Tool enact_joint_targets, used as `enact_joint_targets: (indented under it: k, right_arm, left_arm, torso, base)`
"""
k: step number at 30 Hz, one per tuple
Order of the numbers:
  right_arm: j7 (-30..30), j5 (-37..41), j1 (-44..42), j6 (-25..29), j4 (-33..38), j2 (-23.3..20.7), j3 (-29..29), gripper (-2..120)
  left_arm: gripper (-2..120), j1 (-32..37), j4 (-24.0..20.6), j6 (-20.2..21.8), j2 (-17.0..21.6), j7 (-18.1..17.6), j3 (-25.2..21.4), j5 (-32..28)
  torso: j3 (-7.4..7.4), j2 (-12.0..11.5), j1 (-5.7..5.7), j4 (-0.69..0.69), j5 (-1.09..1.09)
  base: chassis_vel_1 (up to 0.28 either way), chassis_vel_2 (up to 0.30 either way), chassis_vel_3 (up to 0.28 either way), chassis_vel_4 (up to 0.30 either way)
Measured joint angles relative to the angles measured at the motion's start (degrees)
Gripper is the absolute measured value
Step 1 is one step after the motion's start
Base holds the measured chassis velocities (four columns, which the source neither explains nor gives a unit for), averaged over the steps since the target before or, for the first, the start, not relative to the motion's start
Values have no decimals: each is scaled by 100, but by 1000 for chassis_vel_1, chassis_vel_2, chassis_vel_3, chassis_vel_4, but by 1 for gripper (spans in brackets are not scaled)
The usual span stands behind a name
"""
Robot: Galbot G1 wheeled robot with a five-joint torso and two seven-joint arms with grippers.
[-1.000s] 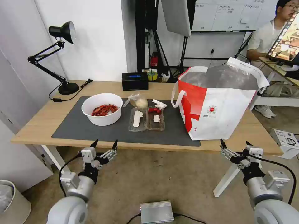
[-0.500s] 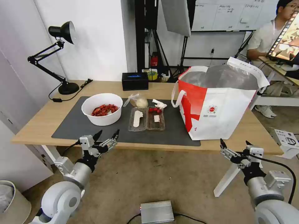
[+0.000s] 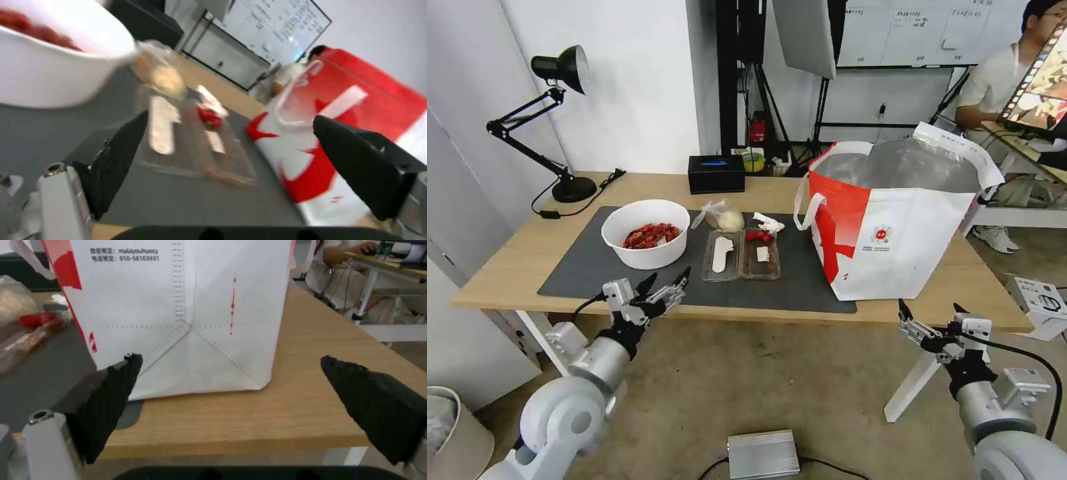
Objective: Pick up the trash from the table and place it into the takeout bag.
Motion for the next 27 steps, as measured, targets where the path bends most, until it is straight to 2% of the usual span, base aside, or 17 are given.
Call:
enact_joint_targets:
  k: [1, 9, 12, 15, 16, 17, 19, 20, 21, 23, 24, 25, 27]
  right_arm:
    - [0, -5, -2, 0, 0, 5, 4, 100]
    - [1, -12, -2, 0, -3, 20, 8, 100]
    - [2, -14, -6, 0, -3, 42, 8, 100]
    - [6, -15, -14, 0, -3, 52, 11, 100]
    - [5, -16, -11, 0, -3, 58, 11, 100]
    - [5, -16, -11, 0, -3, 58, 11, 100]
    - [5, -18, -18, 0, -2, 75, 11, 100]
    - [5, -18, -18, 0, -2, 75, 11, 100]
    - [5, -21, -21, 0, -2, 82, 11, 100]
    - [6, -24, -24, 0, -3, 86, 10, 100]
    - [6, -24, -24, 0, -3, 86, 10, 100]
    - [6, -24, -24, 1, -2, 86, 10, 100]
    - [6, -25, -24, 2, 0, 86, 10, 100]
  left_arm:
    - [100, -109, -84, 89, 44, -159, 77, -341]
    - [100, -262, -138, 170, 62, -374, 197, -697]
    - [100, -683, -92, 239, -33, -756, 522, -1173]
    - [100, -790, -84, 235, -52, -875, 572, -1281]
    - [100, -976, -29, 266, -135, -1137, 754, -1546]
    - [100, -976, -29, 266, -135, -1137, 754, -1546]
    - [100, -1359, 76, 315, -290, -1637, 1081, -2048]
    - [100, -1359, 76, 315, -290, -1637, 1081, -2048]
    - [100, -1539, 127, 343, -366, -1874, 1241, -2285]
    - [100, -1648, 203, 347, -469, -2156, 1354, -2398]
    - [100, -1648, 203, 347, -469, -2156, 1354, -2398]
    - [100, -1673, 268, 347, -597, -2364, 1420, -2418]
    - [100, -1696, 326, 343, -703, -2538, 1445, -2414]
  torso:
    - [0, 0, 0, 0, 0]
    - [0, 0, 0, 3, 0]
    - [0, 0, 0, -3, -4]
    - [0, 0, 0, 0, 5]
    - [0, 1, 0, 2, -1]
    - [0, 1, 0, 2, -1]
    - [0, 1, -1, 0, 1]
    - [0, 1, -1, 0, 1]
    - [0, 0, 0, -3, 0]
    - [0, 1, 0, -1, 7]
    - [0, 1, 0, -1, 7]
    - [0, 1, 0, 0, -3]
    - [-1, 1, -1, 0, 0]
  base:
    - [0, 0, 0, 0]
    - [0, 0, 0, 0]
    - [0, 0, 0, 0]
    - [0, 0, 0, 0]
    - [0, 0, 0, 0]
    - [0, 0, 0, 0]
    - [0, 0, 0, 0]
    - [0, 0, 0, 0]
    - [0, 0, 0, 0]
    - [0, 0, 0, 0]
    - [0, 0, 0, 0]
    - [0, 0, 0, 0]
    - [0, 0, 0, 0]
